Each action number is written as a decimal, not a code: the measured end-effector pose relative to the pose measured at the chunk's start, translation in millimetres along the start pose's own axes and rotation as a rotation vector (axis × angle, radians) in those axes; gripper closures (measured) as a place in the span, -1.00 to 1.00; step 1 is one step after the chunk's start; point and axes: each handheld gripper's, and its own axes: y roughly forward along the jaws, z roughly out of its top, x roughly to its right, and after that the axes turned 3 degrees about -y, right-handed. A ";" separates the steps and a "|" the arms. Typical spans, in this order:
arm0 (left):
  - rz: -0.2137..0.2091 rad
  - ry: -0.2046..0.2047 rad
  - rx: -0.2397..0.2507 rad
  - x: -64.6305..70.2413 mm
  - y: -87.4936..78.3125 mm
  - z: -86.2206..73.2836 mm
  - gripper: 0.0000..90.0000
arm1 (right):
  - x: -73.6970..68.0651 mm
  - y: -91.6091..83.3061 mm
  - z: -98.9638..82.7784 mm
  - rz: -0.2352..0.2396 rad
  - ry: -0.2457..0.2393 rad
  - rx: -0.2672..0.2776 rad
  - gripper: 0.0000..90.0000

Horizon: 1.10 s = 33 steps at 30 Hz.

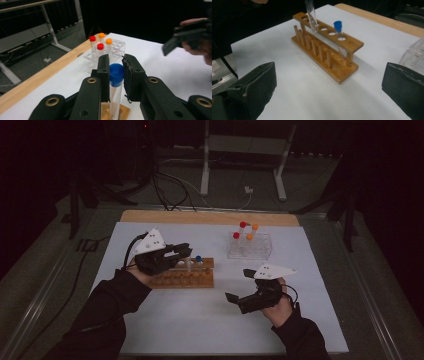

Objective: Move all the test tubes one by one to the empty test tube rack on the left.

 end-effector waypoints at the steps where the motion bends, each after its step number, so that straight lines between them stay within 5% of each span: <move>1: 0.009 -0.003 0.005 -2.2 1.2 0.4 0.73 | 0.6 -0.6 0.0 0.006 -0.001 -0.001 -1.00; 14: 0.071 -0.031 -0.001 -23.5 27.6 -14.5 0.73 | 1.7 -3.1 -0.6 0.005 -0.009 -0.002 -1.00; 33: 0.051 -0.089 -0.078 -23.2 46.1 -57.3 0.72 | 4.9 -5.7 -2.0 0.016 -0.006 0.003 -1.00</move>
